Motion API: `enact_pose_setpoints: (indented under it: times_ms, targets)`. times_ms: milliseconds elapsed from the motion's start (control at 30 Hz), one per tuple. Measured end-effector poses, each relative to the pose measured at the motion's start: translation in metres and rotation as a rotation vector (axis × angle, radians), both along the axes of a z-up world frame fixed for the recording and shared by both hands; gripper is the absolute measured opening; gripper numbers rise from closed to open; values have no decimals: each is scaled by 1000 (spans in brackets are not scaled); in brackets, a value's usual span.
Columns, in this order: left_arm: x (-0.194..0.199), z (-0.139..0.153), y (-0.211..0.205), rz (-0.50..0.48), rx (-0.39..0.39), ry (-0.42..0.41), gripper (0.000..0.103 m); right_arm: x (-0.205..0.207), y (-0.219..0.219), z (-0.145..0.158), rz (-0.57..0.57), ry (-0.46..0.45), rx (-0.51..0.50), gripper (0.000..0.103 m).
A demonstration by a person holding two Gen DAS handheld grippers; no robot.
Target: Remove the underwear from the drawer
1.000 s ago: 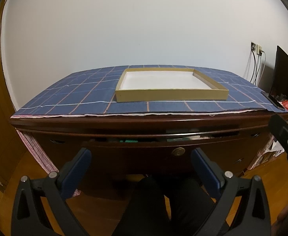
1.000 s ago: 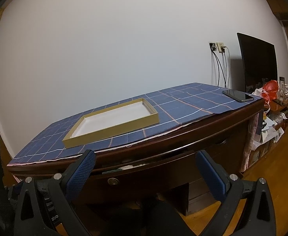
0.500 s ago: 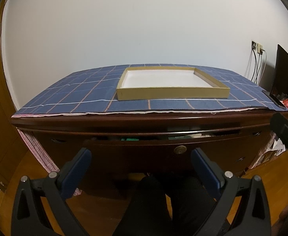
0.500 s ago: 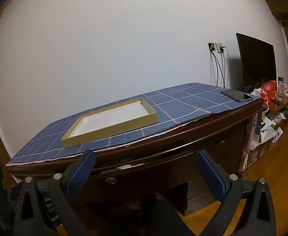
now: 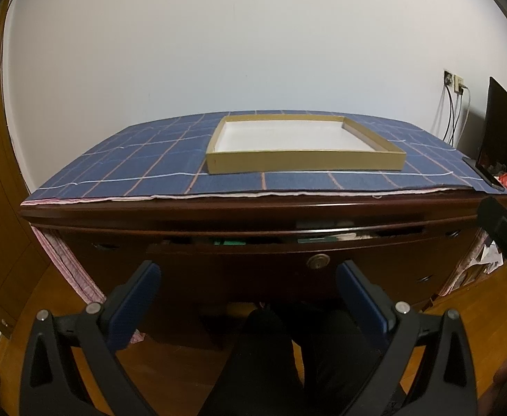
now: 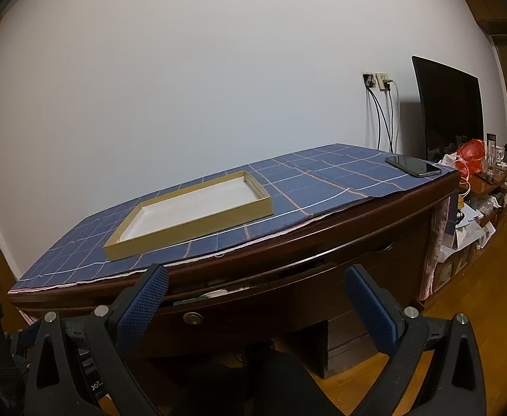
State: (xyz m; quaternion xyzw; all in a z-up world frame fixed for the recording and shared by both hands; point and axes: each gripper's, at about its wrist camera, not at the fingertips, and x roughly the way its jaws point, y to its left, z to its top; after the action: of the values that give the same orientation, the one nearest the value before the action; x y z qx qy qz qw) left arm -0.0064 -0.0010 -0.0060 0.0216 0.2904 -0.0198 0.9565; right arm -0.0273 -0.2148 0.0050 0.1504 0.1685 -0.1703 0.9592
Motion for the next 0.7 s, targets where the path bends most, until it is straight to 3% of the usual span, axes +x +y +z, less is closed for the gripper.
enact_pose_setpoints:
  times_ms: [700]
  targets:
    - [0,-4,-1,-3,12,10,103,1,-4,-4,-5,20,13,102]
